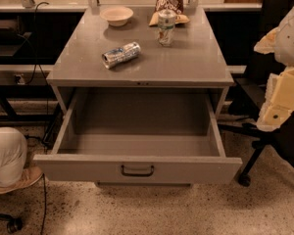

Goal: Place redbull can into top drawer

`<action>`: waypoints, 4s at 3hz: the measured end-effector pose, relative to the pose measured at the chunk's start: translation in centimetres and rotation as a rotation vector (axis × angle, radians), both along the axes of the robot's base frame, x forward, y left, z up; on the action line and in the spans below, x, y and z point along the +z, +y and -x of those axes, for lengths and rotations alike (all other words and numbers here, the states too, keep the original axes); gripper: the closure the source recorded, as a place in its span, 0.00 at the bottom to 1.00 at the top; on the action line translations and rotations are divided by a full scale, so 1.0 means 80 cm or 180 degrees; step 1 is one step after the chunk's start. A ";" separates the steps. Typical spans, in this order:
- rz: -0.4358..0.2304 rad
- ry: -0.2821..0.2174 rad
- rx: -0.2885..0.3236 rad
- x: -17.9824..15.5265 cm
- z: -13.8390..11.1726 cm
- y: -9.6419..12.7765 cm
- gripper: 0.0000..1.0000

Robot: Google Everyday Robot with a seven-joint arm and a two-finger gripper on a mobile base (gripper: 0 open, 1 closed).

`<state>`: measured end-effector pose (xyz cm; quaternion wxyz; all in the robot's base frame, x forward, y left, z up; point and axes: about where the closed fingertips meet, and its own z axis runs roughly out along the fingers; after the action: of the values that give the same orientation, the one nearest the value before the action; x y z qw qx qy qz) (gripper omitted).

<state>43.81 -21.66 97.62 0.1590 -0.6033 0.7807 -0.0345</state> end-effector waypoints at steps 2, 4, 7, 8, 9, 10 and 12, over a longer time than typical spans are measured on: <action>-0.0008 -0.0093 0.0211 -0.003 -0.037 0.031 0.00; -0.0110 -0.0416 0.0905 -0.003 -0.167 0.157 0.00; 0.0033 -0.0562 0.1422 -0.021 -0.242 0.253 0.00; 0.0319 -0.0517 0.1527 -0.051 -0.288 0.255 0.00; 0.0455 -0.0480 0.1610 -0.076 -0.333 0.257 0.00; 0.0553 -0.0368 0.1702 -0.103 -0.374 0.271 0.00; 0.0526 -0.0185 0.1982 -0.135 -0.399 0.308 0.00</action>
Offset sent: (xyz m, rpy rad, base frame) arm 0.0777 0.0655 -0.0112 0.0054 -0.0612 0.1772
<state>75.77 2.98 86.84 0.1347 -0.8228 0.5484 -0.0646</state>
